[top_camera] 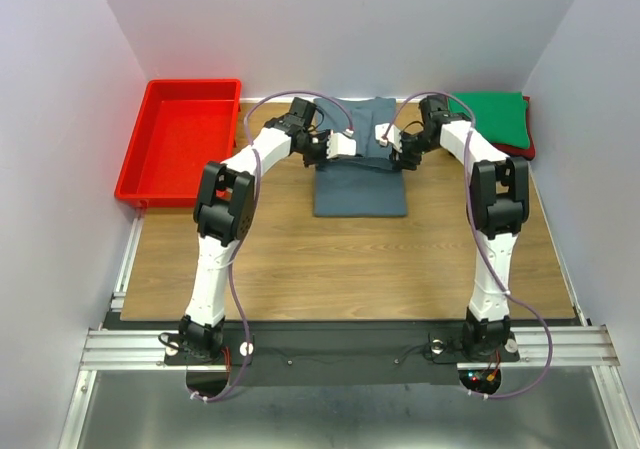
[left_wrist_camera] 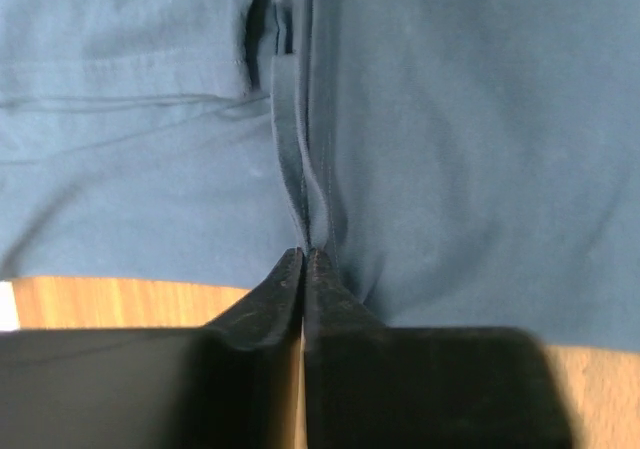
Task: Fold and stack the t-shirts
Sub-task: Fold the tshirt
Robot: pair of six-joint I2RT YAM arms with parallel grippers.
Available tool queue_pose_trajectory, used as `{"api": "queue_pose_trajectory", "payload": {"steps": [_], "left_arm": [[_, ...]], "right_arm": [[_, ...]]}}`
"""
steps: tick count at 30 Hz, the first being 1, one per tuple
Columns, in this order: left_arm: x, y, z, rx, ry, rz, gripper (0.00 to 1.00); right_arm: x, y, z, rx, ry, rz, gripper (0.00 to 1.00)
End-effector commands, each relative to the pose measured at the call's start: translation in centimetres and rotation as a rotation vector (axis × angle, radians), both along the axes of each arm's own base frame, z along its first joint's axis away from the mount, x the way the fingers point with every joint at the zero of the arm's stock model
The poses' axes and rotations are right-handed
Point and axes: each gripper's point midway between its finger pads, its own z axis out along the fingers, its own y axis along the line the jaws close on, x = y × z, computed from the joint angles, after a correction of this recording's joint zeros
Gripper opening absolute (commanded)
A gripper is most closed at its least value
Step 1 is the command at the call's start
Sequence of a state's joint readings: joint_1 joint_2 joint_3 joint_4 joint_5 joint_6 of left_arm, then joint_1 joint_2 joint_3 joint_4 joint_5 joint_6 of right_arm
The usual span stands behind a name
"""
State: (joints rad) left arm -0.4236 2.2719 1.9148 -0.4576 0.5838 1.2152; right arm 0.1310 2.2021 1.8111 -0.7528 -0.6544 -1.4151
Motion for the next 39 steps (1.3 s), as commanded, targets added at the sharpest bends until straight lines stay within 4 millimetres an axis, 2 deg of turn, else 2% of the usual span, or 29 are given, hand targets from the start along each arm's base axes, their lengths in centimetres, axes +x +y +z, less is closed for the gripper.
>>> {"api": "queue_pose_trajectory", "payload": {"steps": [1, 3, 5, 7, 9, 10, 11, 13, 14, 15, 16, 17, 20, 21, 22, 23, 25, 29, 34, 39], "left_arm": [[1.7, 0.2, 1.8, -0.001, -0.052, 0.043, 0.27], [2.0, 1.0, 1.9, 0.017, -0.058, 0.073, 0.32], [1.8, 1.7, 2.6, 0.002, -0.054, 0.101, 0.44], [1.6, 2.5, 3.6, -0.018, -0.060, 0.132, 0.52], [1.2, 2.9, 4.6, -0.031, -0.070, 0.148, 0.53], [0.6, 3.4, 5.6, -0.051, -0.074, 0.169, 0.54], [0.2, 3.6, 5.9, -0.061, -0.074, 0.179, 0.59], [-0.7, 3.7, 6.7, -0.084, -0.083, 0.188, 0.61], [-2.1, 4.1, 6.8, -0.090, -0.061, 0.194, 0.61], [-3.0, 4.0, 6.8, -0.107, -0.045, 0.185, 0.62], [-3.6, 3.9, 7.0, -0.124, -0.042, 0.177, 0.63], [-5.3, 4.2, 6.7, -0.132, -0.020, 0.170, 0.63], [-8.6, 3.7, 5.3, -0.131, 0.012, 0.129, 0.63], [-9.7, 2.9, 4.8, -0.126, 0.015, 0.099, 0.63], [-10.4, 2.7, 5.1, -0.131, 0.009, 0.088, 0.63], [-11.7, 2.7, 3.7, -0.116, 0.037, 0.080, 0.63], [-13.2, 2.0, 2.3, -0.098, 0.040, 0.055, 0.62], [-14.3, 1.4, 0.5, -0.064, 0.030, 0.038, 0.61], [-13.6, 1.3, -0.6, -0.042, 0.027, 0.046, 0.61], [-13.0, 1.2, -2.0, -0.004, 0.025, 0.043, 0.61]], "right_arm": [[2.2, 0.2, 1.6, 0.029, -0.035, -0.038, 0.57], [3.0, 0.0, 2.4, 0.032, -0.047, -0.062, 0.62], [3.6, 0.1, 3.8, 0.044, -0.066, -0.081, 0.76], [3.5, 0.0, 5.2, 0.056, -0.078, -0.101, 0.77], [2.8, -0.1, 5.8, 0.058, -0.079, -0.103, 0.77], [1.5, -0.2, 6.4, 0.063, -0.074, -0.097, 0.77], [0.8, -0.2, 6.7, 0.064, -0.075, -0.090, 0.76], [-1.1, -0.2, 6.9, 0.076, -0.054, -0.082, 0.76], [-3.2, 0.0, 7.0, 0.088, -0.032, -0.069, 0.75], [-4.2, 0.0, 7.0, 0.092, -0.022, -0.062, 0.72], [-5.3, 0.2, 6.8, 0.088, -0.024, -0.035, 0.70], [-7.7, 0.1, 5.9, 0.078, 0.002, -0.019, 0.66], [-10.7, 0.7, 4.3, 0.049, 0.014, 0.049, 0.57], [-12.3, 0.9, 3.3, 0.037, 0.035, 0.075, 0.56], [-13.0, 1.1, 2.7, 0.027, 0.044, 0.090, 0.54], [-13.1, 0.9, 2.1, 0.005, 0.039, 0.089, 0.51], [-13.9, 1.3, 0.7, -0.012, 0.054, 0.088, 0.50], [-14.2, 1.9, -0.7, -0.028, 0.052, 0.084, 0.49], [-14.6, 2.1, -2.3, -0.063, 0.046, 0.097, 0.47], [-14.4, 1.4, -3.8, -0.109, 0.049, 0.080, 0.40]]}}
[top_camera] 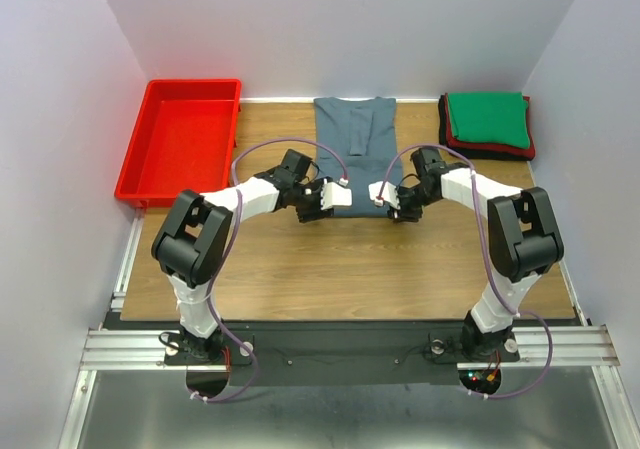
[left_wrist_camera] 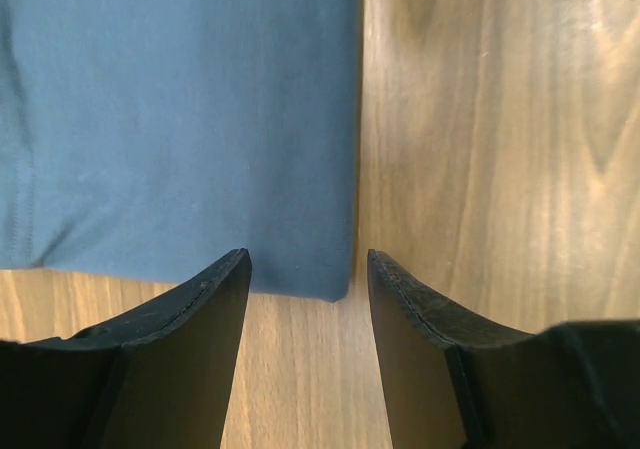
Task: Fold and stack the t-shirts
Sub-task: Fold the tshirt
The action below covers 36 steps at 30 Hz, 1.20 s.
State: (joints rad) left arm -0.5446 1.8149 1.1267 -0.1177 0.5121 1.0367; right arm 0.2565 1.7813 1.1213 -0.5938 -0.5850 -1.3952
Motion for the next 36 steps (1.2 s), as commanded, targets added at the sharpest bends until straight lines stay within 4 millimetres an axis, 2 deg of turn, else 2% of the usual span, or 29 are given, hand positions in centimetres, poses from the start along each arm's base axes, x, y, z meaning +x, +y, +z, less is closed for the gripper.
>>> {"api": "queue_pose_trajectory", "payload": {"steps": [1, 8, 14, 17, 21, 24, 28, 31, 32, 34, 35, 36], "left_arm": [[1.6, -0.5, 0.7, 0.001, -0.059, -0.008, 0.60], [1.4, -0.4, 0.0, 0.027, -0.061, -0.041, 0.60], [1.0, -0.2, -1.2, 0.057, -0.044, -0.055, 0.53], [0.8, -0.1, -1.3, 0.059, -0.036, -0.057, 0.49], [0.6, 0.0, -1.4, 0.058, -0.033, -0.060, 0.41], [0.5, 0.0, -1.5, 0.060, -0.031, -0.061, 0.37], [0.5, 0.0, -1.5, 0.062, -0.032, -0.067, 0.37], [0.4, 0.0, -1.6, 0.064, -0.029, -0.070, 0.37], [0.4, 0.0, -1.5, 0.063, -0.032, -0.076, 0.35], [0.3, 0.0, -1.3, 0.059, -0.032, -0.080, 0.26], [0.1, -0.1, -1.3, 0.055, -0.026, -0.086, 0.21], [0.1, -0.1, -1.1, 0.053, -0.023, -0.088, 0.16]], "right_arm": [[1.4, -0.3, -0.6, -0.038, -0.063, -0.005, 0.39], [1.1, -0.9, -0.7, -0.060, -0.074, -0.018, 0.40], [1.3, -1.2, -1.0, -0.076, -0.085, -0.024, 0.41], [2.1, -1.3, 0.1, -0.072, -0.099, -0.071, 0.47], [1.8, -1.3, 1.3, -0.053, -0.119, -0.073, 0.46], [1.4, -1.4, 1.0, -0.058, -0.115, -0.067, 0.45], [1.1, -1.7, 0.4, -0.074, -0.102, -0.068, 0.44], [0.6, -1.6, -0.5, -0.076, -0.080, -0.055, 0.41], [0.6, -1.8, -1.1, -0.087, -0.068, -0.057, 0.35], [0.9, -1.9, -1.7, -0.097, -0.053, -0.070, 0.28], [1.1, -1.9, -1.6, -0.101, -0.054, -0.076, 0.20], [1.3, -1.9, -1.5, -0.097, -0.057, -0.081, 0.19]]}}
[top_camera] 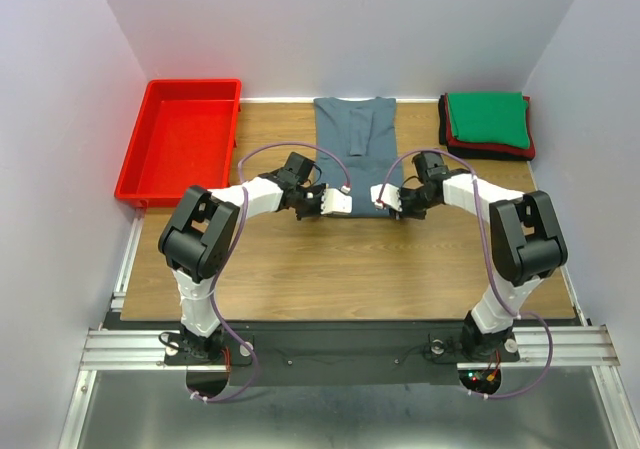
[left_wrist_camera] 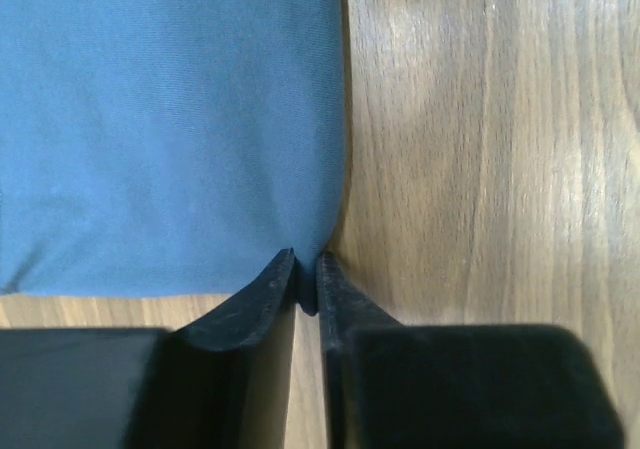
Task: Fold and stack the t-shirts
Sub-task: Fold the tshirt
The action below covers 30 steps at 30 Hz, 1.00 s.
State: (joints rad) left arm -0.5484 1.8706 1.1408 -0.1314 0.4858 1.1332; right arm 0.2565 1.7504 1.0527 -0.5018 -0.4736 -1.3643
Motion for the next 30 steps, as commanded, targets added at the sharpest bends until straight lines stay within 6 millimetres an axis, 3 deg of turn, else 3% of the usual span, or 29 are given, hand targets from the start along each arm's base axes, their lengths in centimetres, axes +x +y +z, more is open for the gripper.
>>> {"api": "queue_pose_trajectory", "payload": {"steps": [1, 5, 13, 17, 22, 23, 25, 26, 30], "left_arm": [[-0.6, -0.5, 1.1, -0.015, 0.012, -0.032, 0.09], [-1.1, -0.6, 2.7, -0.047, 0.005, -0.032, 0.00], [-2.4, -0.6, 6.5, -0.105, 0.027, -0.007, 0.00], [-4.0, 0.0, 8.4, -0.127, 0.041, -0.012, 0.00], [-8.0, 0.8, 8.6, -0.123, 0.067, -0.063, 0.00], [-9.1, 1.0, 9.4, -0.129, 0.061, -0.077, 0.00], [-11.9, 1.0, 8.9, -0.113, 0.097, -0.117, 0.00], [-13.0, 0.9, 9.8, -0.129, 0.081, -0.137, 0.00], [-18.6, 1.1, 10.1, -0.142, 0.136, -0.217, 0.00]], "right_arm": [[0.8, 0.1, -0.3, -0.005, 0.004, -0.029, 0.17], [1.2, 0.9, 2.2, 0.049, -0.027, -0.051, 0.01], [0.2, 1.4, 7.0, 0.117, -0.035, -0.102, 0.00], [-1.9, 1.3, 8.6, 0.126, -0.019, -0.100, 0.01], [-5.6, 1.2, 10.1, 0.122, -0.002, -0.079, 0.01], [-6.7, 1.0, 10.2, 0.116, 0.020, -0.074, 0.01], [-8.4, 1.0, 11.4, 0.127, 0.015, -0.052, 0.01], [-9.9, 0.7, 11.4, 0.117, 0.047, -0.032, 0.01], [-14.7, 0.4, 12.6, 0.121, 0.076, 0.075, 0.00]]}}
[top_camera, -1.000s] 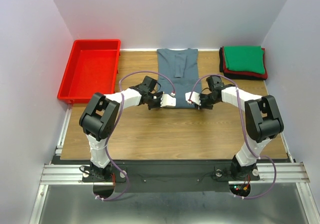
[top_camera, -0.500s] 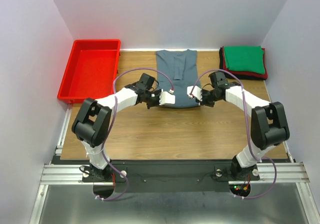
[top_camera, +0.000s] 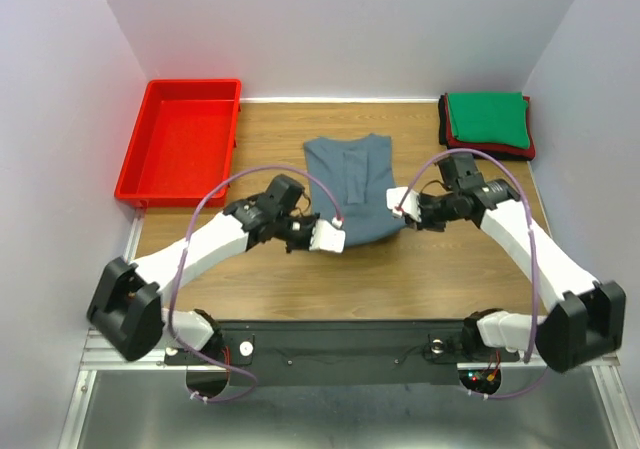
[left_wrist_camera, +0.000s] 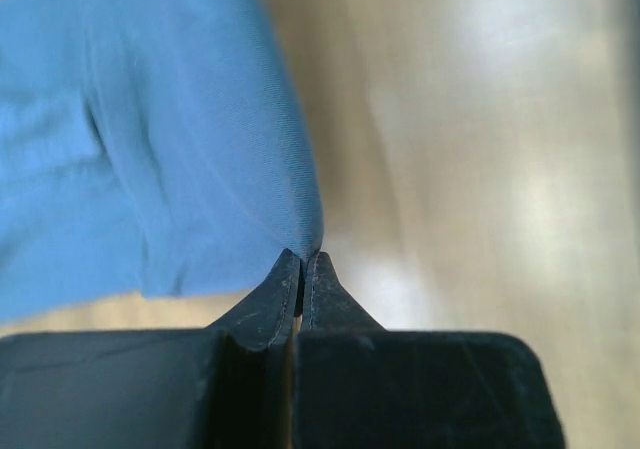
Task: Fold and stack the t-shirts
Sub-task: Fold the tshirt
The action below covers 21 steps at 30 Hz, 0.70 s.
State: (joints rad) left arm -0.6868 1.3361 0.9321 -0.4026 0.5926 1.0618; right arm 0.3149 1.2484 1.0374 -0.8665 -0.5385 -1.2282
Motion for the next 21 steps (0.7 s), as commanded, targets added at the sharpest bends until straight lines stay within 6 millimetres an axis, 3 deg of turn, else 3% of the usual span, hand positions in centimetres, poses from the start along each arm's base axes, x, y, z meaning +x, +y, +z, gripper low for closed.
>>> {"api": "queue_pose_trajectory", "payload": {"steps": [1, 6, 8, 10, 14, 15, 17, 21], "left_arm": [[-7.0, 0.1, 0.8, -0.028, 0.110, -0.111, 0.00], [-11.7, 0.4, 2.3, -0.072, 0.155, -0.186, 0.00], [-13.0, 0.6, 3.2, -0.093, 0.175, -0.211, 0.00], [-13.5, 0.6, 4.5, -0.116, 0.170, -0.238, 0.00], [-13.1, 0.5, 6.6, -0.108, 0.162, -0.224, 0.00], [-12.2, 0.3, 7.5, -0.121, 0.144, -0.209, 0.00], [-11.0, 0.5, 7.5, -0.113, 0.146, -0.188, 0.00], [-4.9, 1.0, 7.0, -0.096, 0.136, -0.108, 0.00]], "right_arm": [[-7.0, -0.3, 0.9, 0.014, 0.072, 0.130, 0.01], [-12.2, -1.0, 2.5, 0.040, 0.089, 0.221, 0.01], [-13.5, -1.1, 3.9, 0.060, 0.071, 0.253, 0.01], [-13.5, -0.9, 4.9, 0.078, 0.038, 0.260, 0.01], [-10.5, 0.1, 7.0, 0.105, -0.040, 0.218, 0.01], [-9.0, 0.5, 7.0, 0.100, -0.022, 0.202, 0.01], [-6.6, 0.7, 6.5, 0.068, -0.010, 0.169, 0.01], [-1.2, 1.9, 5.3, 0.020, -0.022, 0.185, 0.00]]}}
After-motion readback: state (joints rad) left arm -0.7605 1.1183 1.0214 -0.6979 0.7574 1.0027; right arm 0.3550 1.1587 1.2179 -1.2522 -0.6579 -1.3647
